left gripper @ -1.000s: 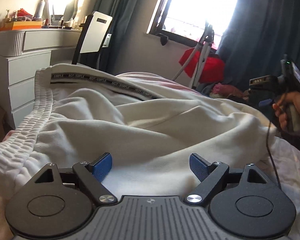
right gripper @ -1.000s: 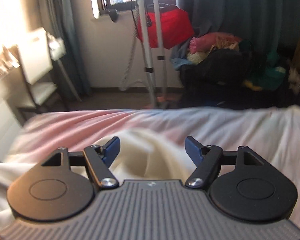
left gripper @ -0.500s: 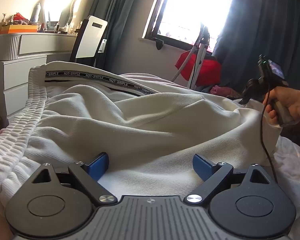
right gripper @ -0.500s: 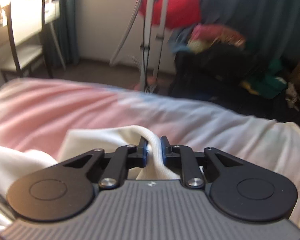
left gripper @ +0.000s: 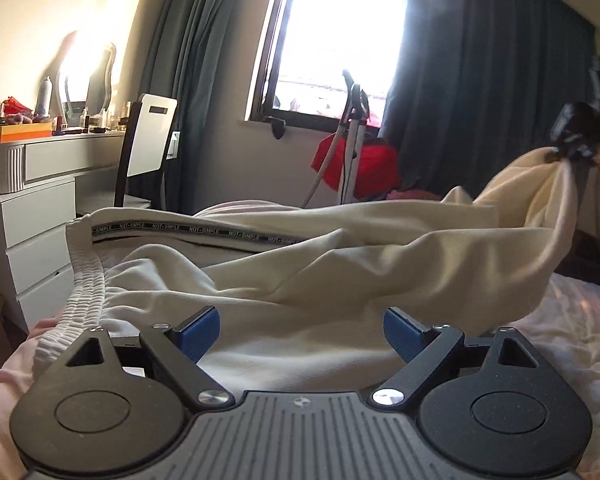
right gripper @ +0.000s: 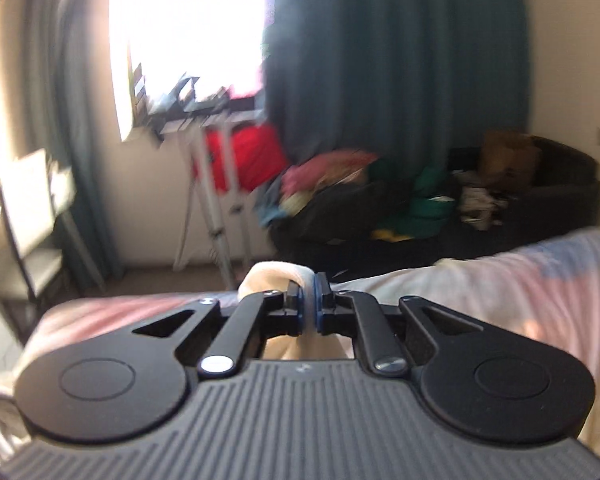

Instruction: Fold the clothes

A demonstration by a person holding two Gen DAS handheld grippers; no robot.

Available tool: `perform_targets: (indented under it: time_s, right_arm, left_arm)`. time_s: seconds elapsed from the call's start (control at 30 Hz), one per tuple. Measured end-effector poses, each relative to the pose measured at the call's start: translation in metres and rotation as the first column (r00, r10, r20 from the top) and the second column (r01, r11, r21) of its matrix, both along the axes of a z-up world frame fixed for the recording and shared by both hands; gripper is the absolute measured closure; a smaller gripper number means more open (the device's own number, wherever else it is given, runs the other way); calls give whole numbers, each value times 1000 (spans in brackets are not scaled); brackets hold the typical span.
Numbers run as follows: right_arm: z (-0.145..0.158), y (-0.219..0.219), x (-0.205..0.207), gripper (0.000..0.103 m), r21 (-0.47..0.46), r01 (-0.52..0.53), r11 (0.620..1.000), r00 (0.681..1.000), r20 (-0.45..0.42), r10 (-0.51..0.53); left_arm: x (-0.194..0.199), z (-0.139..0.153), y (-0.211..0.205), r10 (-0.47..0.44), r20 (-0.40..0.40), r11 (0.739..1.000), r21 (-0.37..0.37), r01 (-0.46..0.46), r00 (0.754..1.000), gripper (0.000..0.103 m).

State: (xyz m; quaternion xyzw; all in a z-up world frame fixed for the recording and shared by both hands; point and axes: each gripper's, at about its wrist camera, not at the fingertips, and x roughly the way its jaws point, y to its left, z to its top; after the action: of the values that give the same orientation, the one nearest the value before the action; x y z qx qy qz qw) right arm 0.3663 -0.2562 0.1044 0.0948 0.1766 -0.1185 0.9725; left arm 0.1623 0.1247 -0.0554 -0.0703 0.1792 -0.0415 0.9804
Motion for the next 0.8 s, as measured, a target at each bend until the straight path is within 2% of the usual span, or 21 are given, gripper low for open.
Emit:
perform_targets:
  time_s: [0.1,0.2,0.4,0.5,0.67,0.73,0.77,0.8]
  right_arm:
    - [-5,-38,-60,94,114,82,990,995,49,-88]
    - [-31,-63,-112,94,222,116,968,991,45,-129]
    - [-117,-92,-184,94,494,140,858,990,-45,-135]
    - [-156,-105,-204,93,610,175,773,985,-105,-140]
    - [-203,-116,-225,91,812,158,562,987,-123,-100]
    - [-213,-119,-223,90,848,146,509,989,-123,-78]
    - [-217,-121,-221,82,862,139,487,990,-122,-67]
    - [-221,-123,-218,65,871,138,471,990,-122,-66]
  left_arm:
    - [-12,7,-1,-20,6,1000,-21,20,1000,12]
    - [-17,11,-1,-38,1,999,-38,38,999,12]
    - [-23,8,0,-38,-43,998,-56,35,998,12]
    - [-25,6,2,-31,-67,998,-57,27,997,12]
    - [-23,0,4,-16,-125,998,-69,8,992,12]
    - [-19,-4,5,-10,-153,996,-85,-4,988,12]
    - [-17,-6,6,-6,-167,996,-93,-9,986,12]
    - [-15,-8,7,-3,-181,995,-101,-15,983,12]
